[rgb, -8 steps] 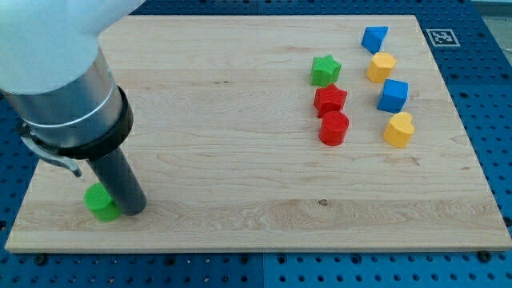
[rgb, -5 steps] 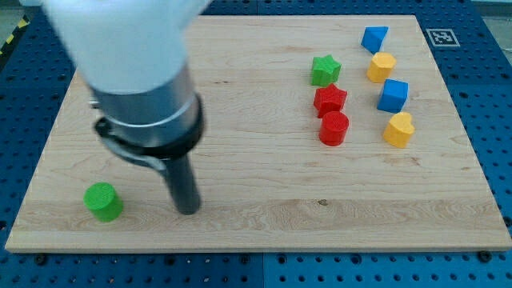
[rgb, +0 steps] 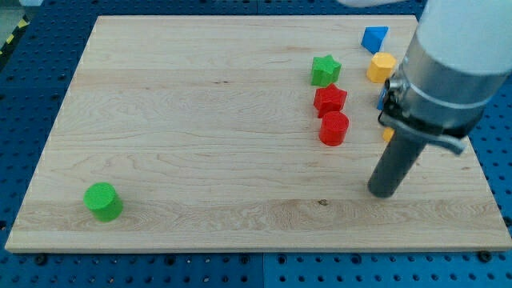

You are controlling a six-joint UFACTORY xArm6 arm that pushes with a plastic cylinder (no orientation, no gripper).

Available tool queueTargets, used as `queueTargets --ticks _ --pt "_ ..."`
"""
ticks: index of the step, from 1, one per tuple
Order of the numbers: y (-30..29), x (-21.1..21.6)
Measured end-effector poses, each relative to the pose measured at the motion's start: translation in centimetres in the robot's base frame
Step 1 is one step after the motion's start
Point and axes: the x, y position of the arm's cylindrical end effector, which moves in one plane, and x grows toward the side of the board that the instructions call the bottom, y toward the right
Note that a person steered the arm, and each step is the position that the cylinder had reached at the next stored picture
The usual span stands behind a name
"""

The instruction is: Push the red circle vertically above the green circle

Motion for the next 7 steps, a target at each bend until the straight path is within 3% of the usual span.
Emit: queueTargets --ticks 1,3,7 --pt "0.6 -4.1" --pt "0.6 -7.2" --pt "-3.2 -7.7"
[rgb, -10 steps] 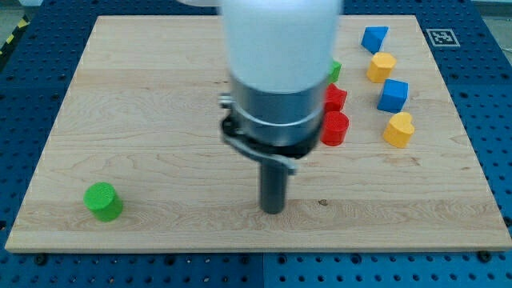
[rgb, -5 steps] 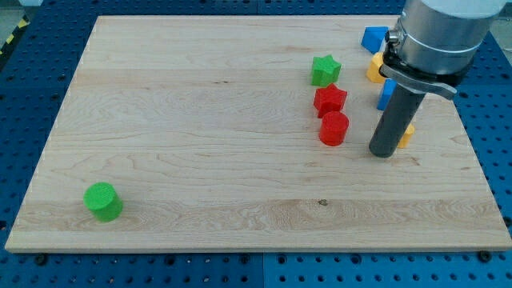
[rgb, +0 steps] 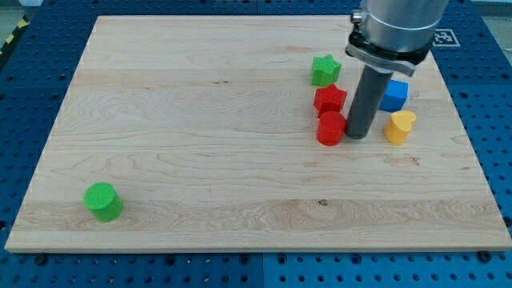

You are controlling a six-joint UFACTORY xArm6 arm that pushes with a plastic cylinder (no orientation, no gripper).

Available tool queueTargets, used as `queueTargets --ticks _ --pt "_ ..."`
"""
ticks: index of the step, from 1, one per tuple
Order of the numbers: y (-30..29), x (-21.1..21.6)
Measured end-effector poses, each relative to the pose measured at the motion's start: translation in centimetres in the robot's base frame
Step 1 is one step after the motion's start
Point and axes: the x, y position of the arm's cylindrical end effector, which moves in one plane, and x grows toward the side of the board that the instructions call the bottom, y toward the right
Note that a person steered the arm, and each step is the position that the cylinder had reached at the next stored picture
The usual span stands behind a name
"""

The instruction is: Push the red circle vertically above the green circle

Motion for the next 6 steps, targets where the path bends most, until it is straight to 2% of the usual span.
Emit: queueTargets --ticks 4,6 --pt "-11.0 0.0" --pt "-15.5 -2.1"
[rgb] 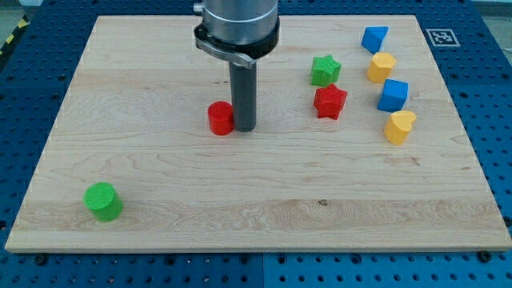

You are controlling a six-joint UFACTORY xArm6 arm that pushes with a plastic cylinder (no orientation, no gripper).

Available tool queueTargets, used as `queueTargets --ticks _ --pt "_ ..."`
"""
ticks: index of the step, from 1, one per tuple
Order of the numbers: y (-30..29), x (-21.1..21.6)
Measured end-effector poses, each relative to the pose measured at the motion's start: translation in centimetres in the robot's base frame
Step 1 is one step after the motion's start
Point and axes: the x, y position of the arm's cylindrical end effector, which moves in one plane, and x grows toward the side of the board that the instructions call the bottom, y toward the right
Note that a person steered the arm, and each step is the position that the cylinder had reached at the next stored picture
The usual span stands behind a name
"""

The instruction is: Push the red circle vertically above the green circle

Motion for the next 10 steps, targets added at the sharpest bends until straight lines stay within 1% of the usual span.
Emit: queueTargets --ticks 1,2,7,9,10 --pt "-0.6 -1.0" --pt "-1.2 -1.0" --pt "-12.2 -1.4" --pt "-12.7 -1.2" --pt "-7.9 2.5"
